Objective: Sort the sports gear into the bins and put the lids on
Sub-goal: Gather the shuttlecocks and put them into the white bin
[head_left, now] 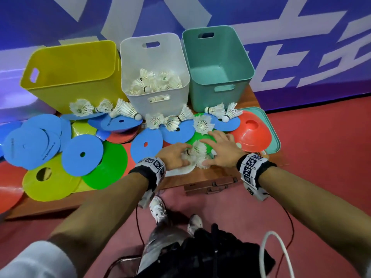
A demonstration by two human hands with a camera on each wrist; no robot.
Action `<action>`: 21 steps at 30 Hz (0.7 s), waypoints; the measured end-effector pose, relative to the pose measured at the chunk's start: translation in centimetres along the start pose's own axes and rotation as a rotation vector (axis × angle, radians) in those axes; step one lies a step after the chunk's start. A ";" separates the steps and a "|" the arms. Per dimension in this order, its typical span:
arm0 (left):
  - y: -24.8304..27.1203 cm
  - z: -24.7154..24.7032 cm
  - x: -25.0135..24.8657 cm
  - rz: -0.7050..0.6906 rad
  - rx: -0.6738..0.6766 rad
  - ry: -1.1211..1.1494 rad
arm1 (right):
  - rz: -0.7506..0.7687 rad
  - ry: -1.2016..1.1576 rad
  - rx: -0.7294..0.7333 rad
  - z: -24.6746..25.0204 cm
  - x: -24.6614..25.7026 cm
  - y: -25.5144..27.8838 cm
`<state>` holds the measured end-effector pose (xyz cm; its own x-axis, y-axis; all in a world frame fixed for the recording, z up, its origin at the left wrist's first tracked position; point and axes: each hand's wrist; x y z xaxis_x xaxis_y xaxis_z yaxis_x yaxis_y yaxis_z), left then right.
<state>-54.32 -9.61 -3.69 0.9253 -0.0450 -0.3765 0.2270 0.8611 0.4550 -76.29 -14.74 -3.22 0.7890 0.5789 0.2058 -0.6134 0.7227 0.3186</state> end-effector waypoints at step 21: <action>2.8 -1.7 0.9 0.098 -0.126 0.090 | -0.005 0.082 -0.087 -1.0 1.8 0.6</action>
<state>-53.36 -6.38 -4.11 0.9087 0.0827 -0.4091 0.0924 0.9160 0.3904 -75.31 -12.88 -3.57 0.7889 0.6013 0.1269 -0.6128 0.7539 0.2368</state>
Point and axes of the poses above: each hand's wrist, its own y-axis away from the middle knuckle, its own z-axis out of the back of the hand, x = y × z, and after that the axes turned 1 degree about -x, right-handed
